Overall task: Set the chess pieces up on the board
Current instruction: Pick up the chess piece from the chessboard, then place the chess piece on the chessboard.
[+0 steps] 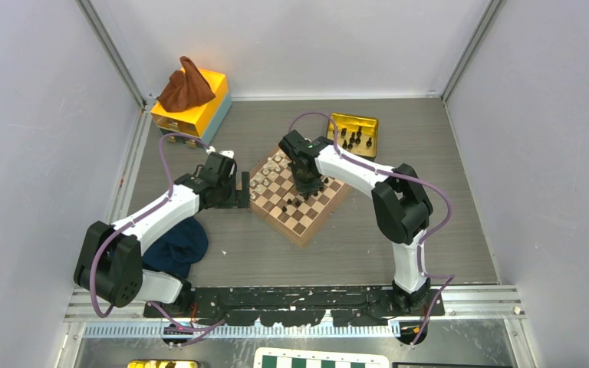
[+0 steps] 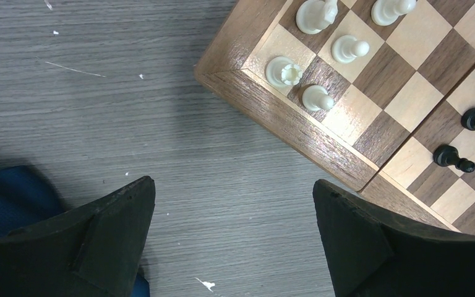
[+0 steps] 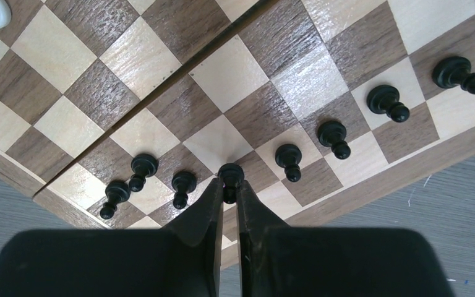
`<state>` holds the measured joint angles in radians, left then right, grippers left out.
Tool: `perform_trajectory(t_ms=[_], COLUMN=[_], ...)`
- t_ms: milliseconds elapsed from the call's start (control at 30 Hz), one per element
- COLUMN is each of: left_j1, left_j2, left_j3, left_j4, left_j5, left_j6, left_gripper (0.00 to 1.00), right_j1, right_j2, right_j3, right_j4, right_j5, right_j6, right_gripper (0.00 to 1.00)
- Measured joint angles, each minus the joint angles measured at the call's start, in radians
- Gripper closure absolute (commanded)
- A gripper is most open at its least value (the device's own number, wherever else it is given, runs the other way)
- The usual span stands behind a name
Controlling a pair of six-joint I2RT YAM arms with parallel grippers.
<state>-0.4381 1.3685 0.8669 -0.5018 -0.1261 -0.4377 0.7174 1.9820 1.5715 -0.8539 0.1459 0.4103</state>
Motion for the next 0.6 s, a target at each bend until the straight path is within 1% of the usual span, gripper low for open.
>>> perform_trajectory(t_ms=[600], left_j1=[0.000], left_j2=[0.000], left_j3=[0.000], left_j4=[0.005], left_j5=[0.007], left_j6=[0.000], left_gripper=[0.01], right_j1=[0.000], right_j2=[-0.029], right_j3=[-0.063], right_j4=[0.006], right_j5=[0.006], right_j6=[0.011], right_gripper=[0.94])
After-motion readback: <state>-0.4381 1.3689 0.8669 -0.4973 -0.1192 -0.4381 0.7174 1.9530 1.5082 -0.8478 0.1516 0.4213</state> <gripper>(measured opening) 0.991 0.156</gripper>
